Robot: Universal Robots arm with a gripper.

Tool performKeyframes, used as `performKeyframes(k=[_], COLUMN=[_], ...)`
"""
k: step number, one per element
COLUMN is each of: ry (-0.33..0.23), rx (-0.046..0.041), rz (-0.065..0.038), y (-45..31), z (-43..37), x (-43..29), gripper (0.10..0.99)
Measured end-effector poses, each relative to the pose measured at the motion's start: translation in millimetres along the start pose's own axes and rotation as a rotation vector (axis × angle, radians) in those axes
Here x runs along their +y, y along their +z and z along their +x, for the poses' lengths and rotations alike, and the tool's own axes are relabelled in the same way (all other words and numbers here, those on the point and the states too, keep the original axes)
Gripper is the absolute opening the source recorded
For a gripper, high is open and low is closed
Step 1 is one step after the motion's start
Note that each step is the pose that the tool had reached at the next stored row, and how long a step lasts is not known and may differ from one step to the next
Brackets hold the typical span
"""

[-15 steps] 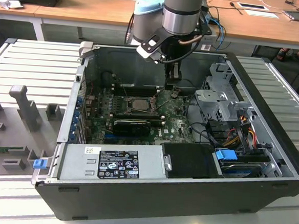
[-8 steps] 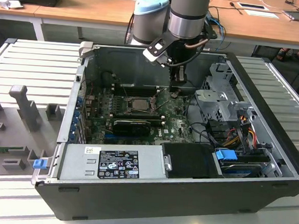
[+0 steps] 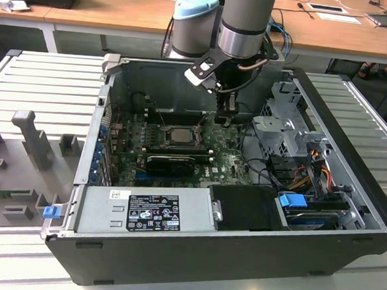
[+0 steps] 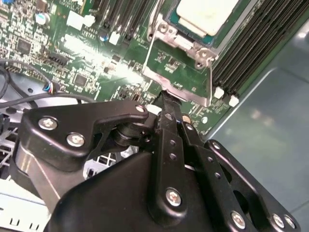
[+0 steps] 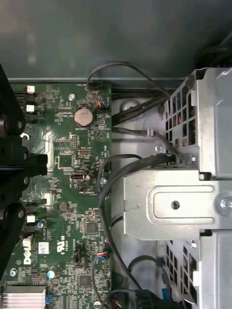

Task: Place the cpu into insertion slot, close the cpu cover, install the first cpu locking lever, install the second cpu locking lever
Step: 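Close the cpu cover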

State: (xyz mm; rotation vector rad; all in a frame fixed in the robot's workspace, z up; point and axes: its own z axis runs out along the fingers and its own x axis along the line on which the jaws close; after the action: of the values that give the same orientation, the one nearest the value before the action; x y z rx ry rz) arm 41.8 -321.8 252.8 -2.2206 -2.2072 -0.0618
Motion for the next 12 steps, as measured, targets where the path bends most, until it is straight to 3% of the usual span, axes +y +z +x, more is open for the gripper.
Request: performKeyframes(k=[12], ry=[0.0], rx=[0.0001], rz=[-0.001], y=[-0.3], z=[-0.1], x=[-16.9], gripper=[0.106])
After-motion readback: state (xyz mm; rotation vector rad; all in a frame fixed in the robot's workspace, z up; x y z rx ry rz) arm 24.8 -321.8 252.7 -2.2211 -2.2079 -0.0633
